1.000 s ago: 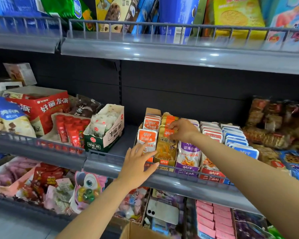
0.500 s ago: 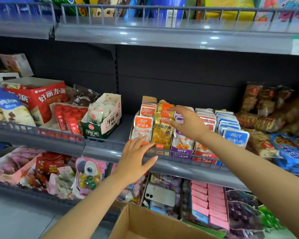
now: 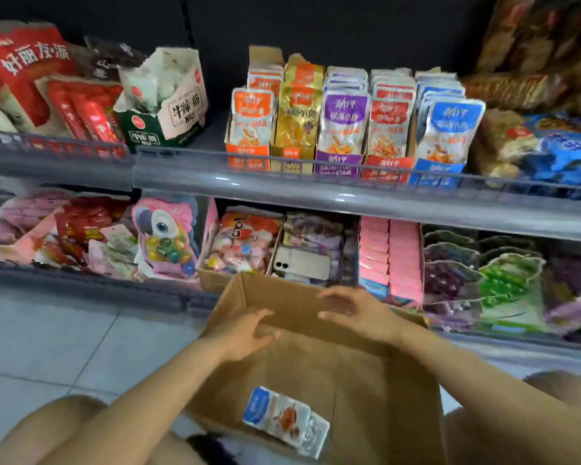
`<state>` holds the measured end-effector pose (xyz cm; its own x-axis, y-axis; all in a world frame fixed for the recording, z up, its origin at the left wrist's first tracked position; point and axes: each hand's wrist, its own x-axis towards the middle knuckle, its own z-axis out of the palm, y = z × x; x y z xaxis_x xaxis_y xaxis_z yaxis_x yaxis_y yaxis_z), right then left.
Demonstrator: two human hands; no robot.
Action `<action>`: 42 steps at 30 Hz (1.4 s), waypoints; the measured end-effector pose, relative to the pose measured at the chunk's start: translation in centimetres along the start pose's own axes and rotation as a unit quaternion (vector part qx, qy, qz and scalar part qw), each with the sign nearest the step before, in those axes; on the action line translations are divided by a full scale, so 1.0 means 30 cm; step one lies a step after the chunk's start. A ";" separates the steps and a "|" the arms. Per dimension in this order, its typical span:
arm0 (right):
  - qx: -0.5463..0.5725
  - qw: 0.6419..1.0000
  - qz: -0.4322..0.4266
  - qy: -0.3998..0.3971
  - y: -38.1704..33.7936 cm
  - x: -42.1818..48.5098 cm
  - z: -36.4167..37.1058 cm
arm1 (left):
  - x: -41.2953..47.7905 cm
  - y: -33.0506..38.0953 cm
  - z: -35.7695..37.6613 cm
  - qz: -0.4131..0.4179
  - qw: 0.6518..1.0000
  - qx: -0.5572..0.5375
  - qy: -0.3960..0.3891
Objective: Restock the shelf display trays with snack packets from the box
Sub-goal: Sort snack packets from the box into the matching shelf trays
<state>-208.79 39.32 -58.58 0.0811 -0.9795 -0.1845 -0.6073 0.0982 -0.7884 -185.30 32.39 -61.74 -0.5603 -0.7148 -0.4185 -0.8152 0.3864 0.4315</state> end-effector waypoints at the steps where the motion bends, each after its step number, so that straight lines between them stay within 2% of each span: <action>1: 0.004 0.999 0.031 -0.015 0.054 -0.001 0.049 | 0.012 -0.014 0.044 -0.015 0.999 0.000 -0.033; 5: 0.023 0.981 0.164 -0.102 0.229 -0.004 0.240 | 0.067 -0.048 0.182 -0.050 0.990 -0.012 -0.131; 9: 0.000 0.962 0.215 -0.169 0.336 -0.004 0.381 | 0.144 -0.073 0.307 -0.049 0.978 0.008 -0.200; 15: 0.040 0.947 0.273 -0.166 0.415 0.005 0.503 | 0.207 -0.082 0.411 -0.022 0.965 0.070 -0.253; 20: 0.052 0.953 0.255 -0.157 0.427 0.002 0.585 | 0.219 -0.098 0.449 -0.017 0.961 0.045 -0.273; 22: 0.051 0.956 0.247 -0.150 0.428 -0.008 0.612 | 0.218 -0.094 0.443 -0.008 0.971 0.021 -0.239; 25: 0.104 0.957 0.236 -0.134 0.417 -0.007 0.605 | 0.216 -0.081 0.398 -0.041 0.984 -0.096 -0.142; 27: 0.143 0.955 0.242 -0.091 0.402 0.003 0.562 | 0.211 -0.070 0.340 -0.074 0.982 -0.159 -0.071; 31: 0.255 0.936 0.242 0.034 0.315 -0.005 0.416 | 0.172 -0.046 0.220 -0.116 0.967 -0.226 0.008; 33: 0.336 0.909 0.236 0.064 0.257 -0.018 0.345 | 0.116 -0.003 0.167 -0.153 0.947 -0.275 0.059; 34: 0.365 0.899 0.229 0.078 0.232 -0.025 0.314 | 0.080 0.024 0.145 -0.178 0.927 -0.323 0.071; 37: 0.410 0.882 0.205 0.107 0.153 -0.050 0.251 | -0.007 0.109 0.111 -0.171 0.838 -0.518 -0.007; 38: 0.421 0.879 0.197 0.110 0.129 -0.061 0.238 | -0.024 0.129 0.110 -0.145 0.825 -0.546 -0.016; 42: 0.396 0.899 0.158 0.100 0.045 -0.113 0.195 | -0.059 0.178 0.094 -0.077 0.823 -0.558 0.074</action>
<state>-205.26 43.79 -62.45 -0.1880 -0.8853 -0.4253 0.1848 0.3934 -0.9006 -189.07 37.37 -60.95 -0.3714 -0.8002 -0.4709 -0.1858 -0.4328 0.8821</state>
